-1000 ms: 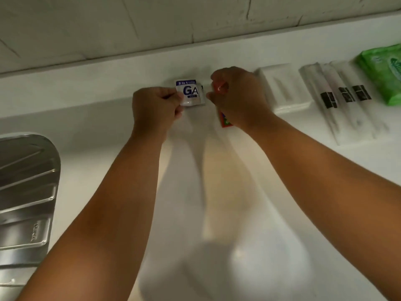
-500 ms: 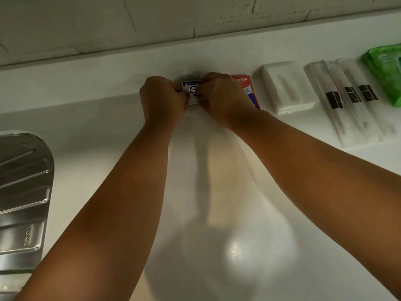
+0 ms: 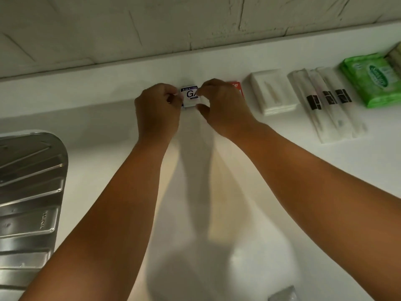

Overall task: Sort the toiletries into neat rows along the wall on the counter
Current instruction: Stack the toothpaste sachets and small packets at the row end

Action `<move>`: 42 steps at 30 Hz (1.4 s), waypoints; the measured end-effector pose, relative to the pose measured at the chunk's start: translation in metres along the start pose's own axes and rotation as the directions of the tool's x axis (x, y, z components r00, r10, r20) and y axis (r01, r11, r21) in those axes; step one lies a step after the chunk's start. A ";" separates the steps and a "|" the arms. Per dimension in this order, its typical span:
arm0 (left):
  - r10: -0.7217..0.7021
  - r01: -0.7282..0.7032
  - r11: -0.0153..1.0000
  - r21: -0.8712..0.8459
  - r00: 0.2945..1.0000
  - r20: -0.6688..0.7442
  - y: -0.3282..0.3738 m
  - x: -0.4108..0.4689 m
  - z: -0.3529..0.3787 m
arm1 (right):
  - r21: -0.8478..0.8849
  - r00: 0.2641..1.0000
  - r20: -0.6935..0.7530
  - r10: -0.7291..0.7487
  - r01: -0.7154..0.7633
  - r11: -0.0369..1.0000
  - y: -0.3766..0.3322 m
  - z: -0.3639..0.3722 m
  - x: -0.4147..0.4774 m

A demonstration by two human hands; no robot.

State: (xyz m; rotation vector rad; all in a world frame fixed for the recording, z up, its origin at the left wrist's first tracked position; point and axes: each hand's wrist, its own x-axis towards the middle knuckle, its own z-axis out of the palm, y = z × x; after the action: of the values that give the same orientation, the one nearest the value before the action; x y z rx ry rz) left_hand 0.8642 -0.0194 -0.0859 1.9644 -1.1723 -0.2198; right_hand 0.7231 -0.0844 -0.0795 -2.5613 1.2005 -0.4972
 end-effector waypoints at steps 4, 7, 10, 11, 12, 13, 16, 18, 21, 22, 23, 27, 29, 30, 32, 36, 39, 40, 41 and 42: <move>0.089 -0.091 0.995 0.032 0.995 0.048 0.029 -0.050 -0.016 | 0.094 0.995 -0.094 -0.020 0.029 0.995 -0.003 -0.021 -0.047; 0.134 -0.134 0.991 -0.002 0.989 0.064 0.049 -0.087 -0.020 | 0.176 0.988 -0.155 0.000 0.028 0.984 -0.002 -0.041 -0.087; 0.154 -0.154 0.988 -0.015 0.984 0.092 0.067 -0.124 -0.023 | 0.220 0.989 -0.143 0.032 0.001 0.975 0.000 -0.060 -0.128; 0.155 -0.156 0.988 -0.002 0.982 0.105 0.071 -0.137 -0.023 | 0.219 0.991 -0.125 0.043 -0.014 0.976 0.002 -0.065 -0.141; 0.154 -0.156 0.988 0.012 0.982 0.114 0.077 -0.151 -0.024 | 0.212 0.994 -0.100 0.049 -0.027 0.977 0.004 -0.071 -0.156; 0.147 -0.151 0.988 0.018 0.982 0.121 0.084 -0.167 -0.024 | 0.201 0.996 -0.071 0.052 -0.037 0.979 0.006 -0.077 -0.172; 0.118 -0.123 0.992 0.023 0.982 0.150 0.097 -0.208 -0.023 | 0.204 0.999 0.013 0.048 -0.049 0.978 0.012 -0.089 -0.214; 0.104 -0.111 0.993 0.027 0.977 0.187 0.099 -0.235 -0.020 | 0.254 0.997 0.064 0.038 -0.053 0.966 0.017 -0.091 -0.241; 0.126 -0.131 0.991 0.006 0.962 0.242 0.099 -0.275 -0.016 | 0.318 0.987 0.161 0.025 -0.076 0.945 0.026 -0.089 -0.277; 0.129 -0.135 0.991 0.006 0.955 0.266 0.098 -0.287 -0.015 | 0.325 0.979 0.200 0.025 -0.091 0.941 0.028 -0.089 -0.288; 0.119 -0.129 0.992 0.014 0.948 0.296 0.097 -0.298 -0.013 | 0.328 0.970 0.240 0.025 -0.105 0.939 0.030 -0.088 -0.298; -0.018 -0.035 0.993 0.112 0.894 0.447 0.094 -0.335 -0.010 | 0.259 0.924 0.381 -0.019 -0.087 0.962 0.039 -0.081 -0.331; -0.080 -0.019 0.982 0.189 0.860 0.504 0.095 -0.350 -0.012 | 0.205 0.896 0.442 -0.034 -0.064 0.977 0.042 -0.077 -0.345; -0.107 -0.019 0.974 0.227 0.841 0.530 0.095 -0.356 -0.014 | 0.185 0.885 0.464 -0.045 -0.048 0.982 0.043 -0.075 -0.350; -0.152 -0.026 0.954 0.299 0.816 0.557 0.098 -0.367 -0.017 | 0.149 0.873 0.480 -0.086 0.015 0.989 0.042 -0.072 -0.358; -0.189 -0.011 0.938 0.346 0.821 0.538 0.099 -0.379 -0.018 | 0.126 0.878 0.462 -0.127 0.077 0.989 0.035 -0.070 -0.363; -0.186 0.029 0.955 0.296 0.834 0.520 0.097 -0.379 -0.019 | 0.109 0.864 0.486 -0.134 0.092 0.990 0.032 -0.069 -0.361; -0.184 0.040 0.960 0.277 0.836 0.518 0.097 -0.378 -0.020 | 0.102 0.858 0.497 -0.131 0.092 0.990 0.031 -0.069 -0.359; -0.177 0.051 0.968 0.246 0.836 0.520 0.096 -0.377 -0.021 | 0.103 0.856 0.501 -0.129 0.088 0.991 0.030 -0.068 -0.357; -0.163 0.065 0.978 0.199 0.835 0.525 0.095 -0.375 -0.022 | 0.114 0.857 0.501 -0.123 0.076 0.991 0.028 -0.069 -0.355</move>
State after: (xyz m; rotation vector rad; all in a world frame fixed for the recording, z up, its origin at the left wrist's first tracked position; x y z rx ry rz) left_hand 0.6068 0.2698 -0.0948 2.2038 -1.4636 -0.8054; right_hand 0.4632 0.1677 -0.0963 -2.4564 0.8354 0.1117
